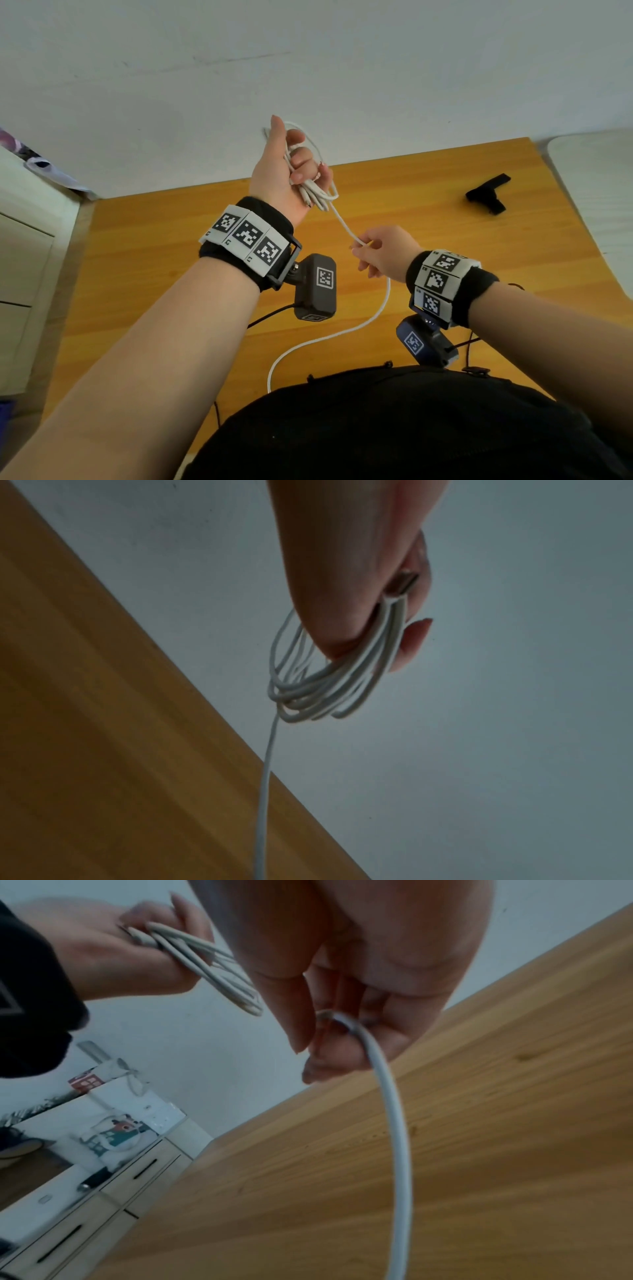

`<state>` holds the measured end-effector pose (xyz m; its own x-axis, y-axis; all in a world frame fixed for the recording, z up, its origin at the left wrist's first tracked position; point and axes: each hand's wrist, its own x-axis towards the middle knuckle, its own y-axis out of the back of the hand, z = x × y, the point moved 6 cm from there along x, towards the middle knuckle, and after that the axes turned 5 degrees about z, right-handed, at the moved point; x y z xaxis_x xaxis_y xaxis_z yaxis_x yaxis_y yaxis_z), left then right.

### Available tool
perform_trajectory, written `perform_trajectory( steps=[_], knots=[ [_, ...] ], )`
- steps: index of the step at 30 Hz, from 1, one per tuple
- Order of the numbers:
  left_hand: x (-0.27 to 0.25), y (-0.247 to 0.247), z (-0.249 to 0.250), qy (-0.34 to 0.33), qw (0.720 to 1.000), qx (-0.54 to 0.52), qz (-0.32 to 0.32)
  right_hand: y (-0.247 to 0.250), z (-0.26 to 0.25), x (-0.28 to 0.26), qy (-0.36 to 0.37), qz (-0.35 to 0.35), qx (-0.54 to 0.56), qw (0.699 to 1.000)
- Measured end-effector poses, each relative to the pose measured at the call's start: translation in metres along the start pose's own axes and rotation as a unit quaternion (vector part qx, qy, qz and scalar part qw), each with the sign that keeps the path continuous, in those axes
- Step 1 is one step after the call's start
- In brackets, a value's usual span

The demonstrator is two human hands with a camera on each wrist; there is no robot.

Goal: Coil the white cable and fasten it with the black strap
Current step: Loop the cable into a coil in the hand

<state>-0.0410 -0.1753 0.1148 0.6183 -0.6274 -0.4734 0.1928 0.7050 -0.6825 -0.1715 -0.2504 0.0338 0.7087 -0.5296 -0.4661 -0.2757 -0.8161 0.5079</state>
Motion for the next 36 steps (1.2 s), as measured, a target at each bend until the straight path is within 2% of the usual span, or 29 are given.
perform_trajectory(
  steps=[5,8,13,19,22,26,32,36],
  knots=[
    [0.004,0.011,0.006,-0.038,0.999,0.014,0.034,-0.01,0.0,-0.006,0.013,-0.09,-0.013,0.996],
    [0.004,0.013,0.008,-0.051,0.997,0.02,0.053,-0.015,0.001,-0.011,0.008,-0.117,-0.013,0.993],
    [0.003,0.012,0.008,-0.067,0.991,0.075,0.083,-0.013,-0.01,-0.013,0.071,-0.078,-0.143,0.984],
    [0.004,0.011,0.005,-0.098,0.971,0.204,0.082,0.002,-0.038,-0.021,0.157,0.004,-0.168,0.973],
    [0.005,0.01,0.004,-0.138,0.947,0.285,0.056,0.003,-0.045,-0.022,0.188,0.01,-0.169,0.967],
    [0.004,0.01,-0.002,-0.159,0.899,0.408,0.027,0.009,-0.052,-0.022,0.201,0.019,-0.174,0.964],
    [-0.001,0.01,-0.013,-0.148,0.838,0.526,0.007,0.015,-0.062,-0.026,0.235,0.029,-0.195,0.952],
    [-0.005,0.009,-0.022,-0.125,0.797,0.591,-0.024,0.022,-0.066,-0.027,0.249,0.068,-0.154,0.954]
  ],
)
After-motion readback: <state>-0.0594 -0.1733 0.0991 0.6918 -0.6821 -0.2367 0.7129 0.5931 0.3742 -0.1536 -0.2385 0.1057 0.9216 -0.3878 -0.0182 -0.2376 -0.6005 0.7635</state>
